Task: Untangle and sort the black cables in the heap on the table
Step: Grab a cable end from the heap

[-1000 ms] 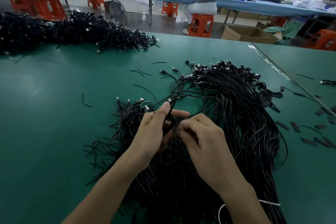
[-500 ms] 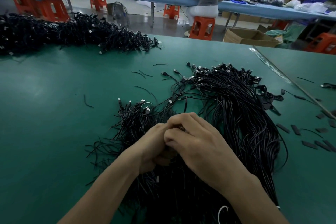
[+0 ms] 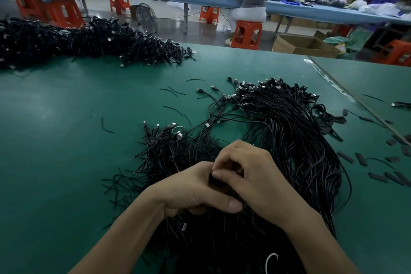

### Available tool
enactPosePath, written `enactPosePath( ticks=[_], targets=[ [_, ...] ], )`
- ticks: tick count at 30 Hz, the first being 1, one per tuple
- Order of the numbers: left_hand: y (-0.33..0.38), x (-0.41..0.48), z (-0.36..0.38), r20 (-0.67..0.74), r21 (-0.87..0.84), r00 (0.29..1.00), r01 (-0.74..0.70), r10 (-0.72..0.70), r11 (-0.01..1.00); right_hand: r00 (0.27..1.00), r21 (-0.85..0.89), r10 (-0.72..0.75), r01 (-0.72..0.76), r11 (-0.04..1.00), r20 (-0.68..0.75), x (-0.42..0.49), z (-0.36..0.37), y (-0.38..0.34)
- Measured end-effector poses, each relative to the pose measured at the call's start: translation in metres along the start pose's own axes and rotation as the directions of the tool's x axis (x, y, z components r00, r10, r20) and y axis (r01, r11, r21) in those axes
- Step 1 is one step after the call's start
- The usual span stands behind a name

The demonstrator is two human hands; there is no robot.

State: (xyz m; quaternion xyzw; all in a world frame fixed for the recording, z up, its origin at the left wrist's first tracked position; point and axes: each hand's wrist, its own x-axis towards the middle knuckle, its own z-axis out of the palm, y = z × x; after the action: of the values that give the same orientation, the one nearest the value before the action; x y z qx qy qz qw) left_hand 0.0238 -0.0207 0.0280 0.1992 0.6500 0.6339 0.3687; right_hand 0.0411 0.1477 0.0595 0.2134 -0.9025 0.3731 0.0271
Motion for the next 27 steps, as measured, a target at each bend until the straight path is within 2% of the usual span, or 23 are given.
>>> enactPosePath(
  ticks=[4, 11, 17, 24, 27],
  targets=[
    [-0.0018, 0.003, 0.0046, -0.085, 0.102, 0.996, 0.05, -0.041, 0.994, 0.999, -0.101, 0.036, -0.032, 0.994, 0.039, -0.0009, 0.0017, 0.001],
    [-0.0029, 0.0055, 0.003, -0.126, 0.18, 0.992, 0.021, 0.002, 0.984, 0.995, -0.161, 0.089, -0.096, 0.982, -0.048, -0.0049, 0.0021, -0.0045],
    [-0.005, 0.0057, 0.0078, -0.137, 0.204, 0.99, 0.007, 0.021, 0.979, 0.991, -0.22, 0.107, -0.088, 0.972, 0.075, -0.0029, -0.0013, -0.0044],
    [-0.0048, 0.0033, 0.006, -0.142, 0.099, 0.989, 0.053, -0.039, 0.994, 0.998, -0.273, 0.012, 0.006, 0.962, 0.063, -0.0034, -0.0022, -0.005],
    [-0.0014, 0.003, 0.0032, -0.121, -0.165, 0.988, 0.074, -0.095, 0.983, 0.996, -0.301, -0.075, 0.083, 0.95, 0.038, -0.0024, -0.0052, -0.003]
  ],
)
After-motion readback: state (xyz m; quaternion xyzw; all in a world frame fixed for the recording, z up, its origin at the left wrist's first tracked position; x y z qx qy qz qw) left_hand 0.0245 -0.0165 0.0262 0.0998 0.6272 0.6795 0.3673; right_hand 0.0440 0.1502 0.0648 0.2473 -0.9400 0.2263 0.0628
